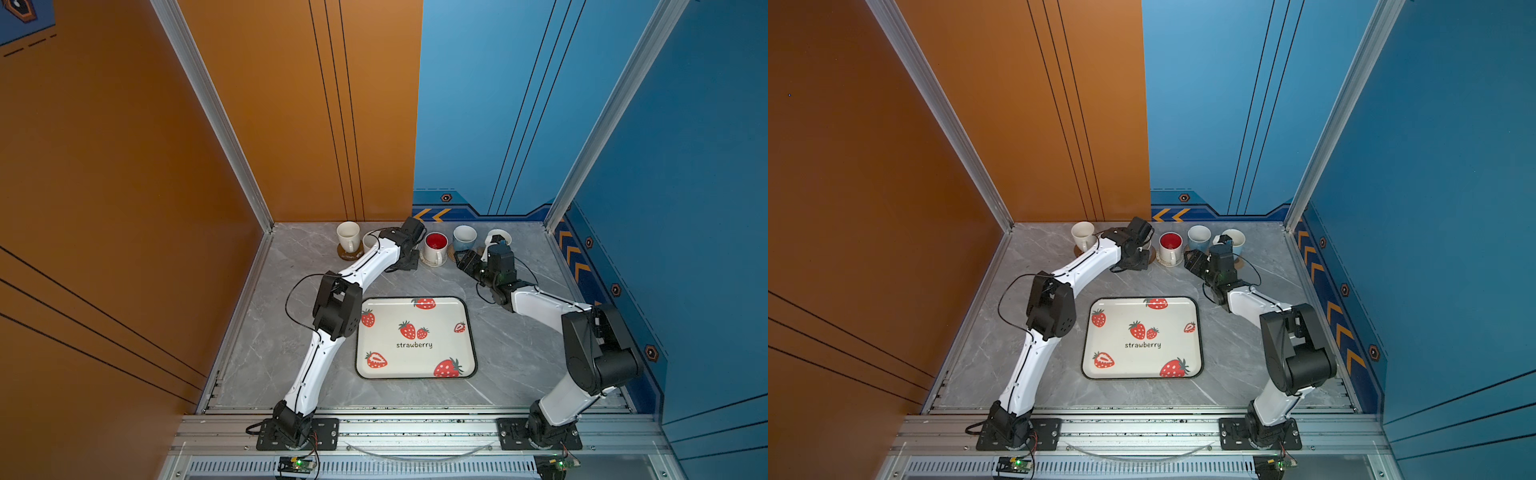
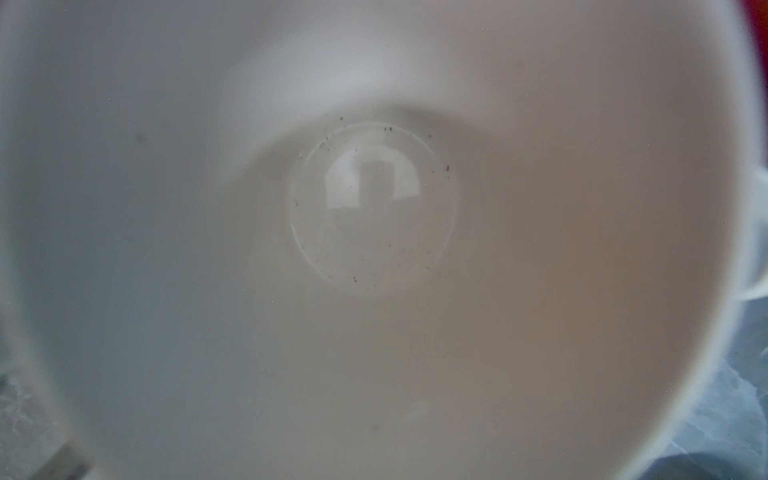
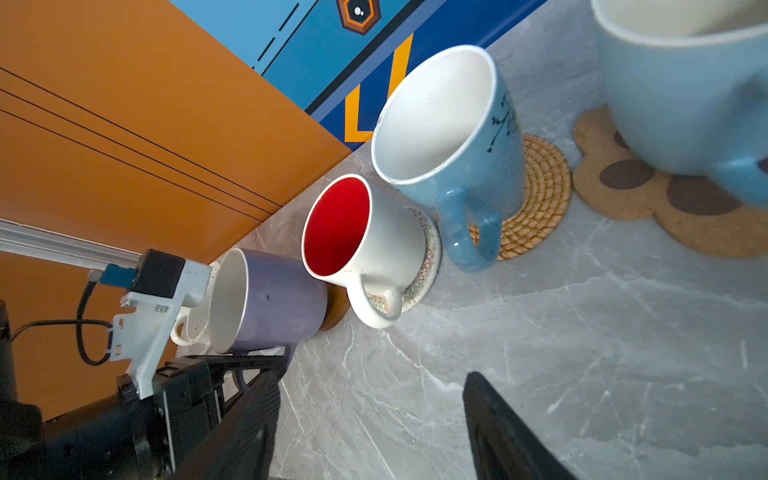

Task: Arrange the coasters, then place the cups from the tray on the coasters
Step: 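Lower the lavender mug onto the wooden coaster beside the speckled mug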

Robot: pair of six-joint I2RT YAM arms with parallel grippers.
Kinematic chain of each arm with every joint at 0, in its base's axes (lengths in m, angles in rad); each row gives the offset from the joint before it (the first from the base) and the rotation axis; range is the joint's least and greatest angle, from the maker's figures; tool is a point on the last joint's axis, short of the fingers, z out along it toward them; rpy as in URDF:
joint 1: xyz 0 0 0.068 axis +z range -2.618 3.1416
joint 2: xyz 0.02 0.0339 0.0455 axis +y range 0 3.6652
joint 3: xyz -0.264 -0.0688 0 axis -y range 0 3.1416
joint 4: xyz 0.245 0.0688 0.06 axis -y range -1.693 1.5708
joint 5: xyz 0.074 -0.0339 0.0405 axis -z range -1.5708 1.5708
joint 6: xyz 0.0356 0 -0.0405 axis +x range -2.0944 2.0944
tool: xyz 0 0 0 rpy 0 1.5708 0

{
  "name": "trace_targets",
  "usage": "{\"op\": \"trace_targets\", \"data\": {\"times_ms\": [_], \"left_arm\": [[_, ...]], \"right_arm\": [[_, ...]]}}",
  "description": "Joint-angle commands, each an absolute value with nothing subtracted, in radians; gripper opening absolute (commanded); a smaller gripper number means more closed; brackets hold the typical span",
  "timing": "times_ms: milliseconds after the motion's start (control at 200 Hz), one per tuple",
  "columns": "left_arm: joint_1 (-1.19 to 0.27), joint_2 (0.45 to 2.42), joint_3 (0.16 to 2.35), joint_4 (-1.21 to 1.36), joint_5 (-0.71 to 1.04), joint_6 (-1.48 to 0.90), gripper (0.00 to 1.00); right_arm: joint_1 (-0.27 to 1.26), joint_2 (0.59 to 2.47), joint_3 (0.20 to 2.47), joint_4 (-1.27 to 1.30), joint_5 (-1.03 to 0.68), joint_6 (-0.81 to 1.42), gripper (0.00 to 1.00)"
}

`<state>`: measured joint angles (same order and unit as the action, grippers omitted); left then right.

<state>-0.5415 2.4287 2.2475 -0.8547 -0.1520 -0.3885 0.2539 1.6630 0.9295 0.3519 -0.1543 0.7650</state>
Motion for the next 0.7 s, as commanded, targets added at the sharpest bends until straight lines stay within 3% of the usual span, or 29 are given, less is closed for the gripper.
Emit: {"op": "trace_targets", "data": {"times_ms": [0, 691], "left_arm": [[-0.529, 2.432, 2.308, -0.822, -0.164, -0.385, 0.00], [-0.516, 2.481, 2.370, -0.821, -0.161, -0.394, 0.00]], "right_arm": [[0.245, 1.680, 0.919, 0.368, -0.167, 0.778, 0.69], [0.238, 1.698, 0.925, 0.380, -0.187, 0.784, 0.69]]}}
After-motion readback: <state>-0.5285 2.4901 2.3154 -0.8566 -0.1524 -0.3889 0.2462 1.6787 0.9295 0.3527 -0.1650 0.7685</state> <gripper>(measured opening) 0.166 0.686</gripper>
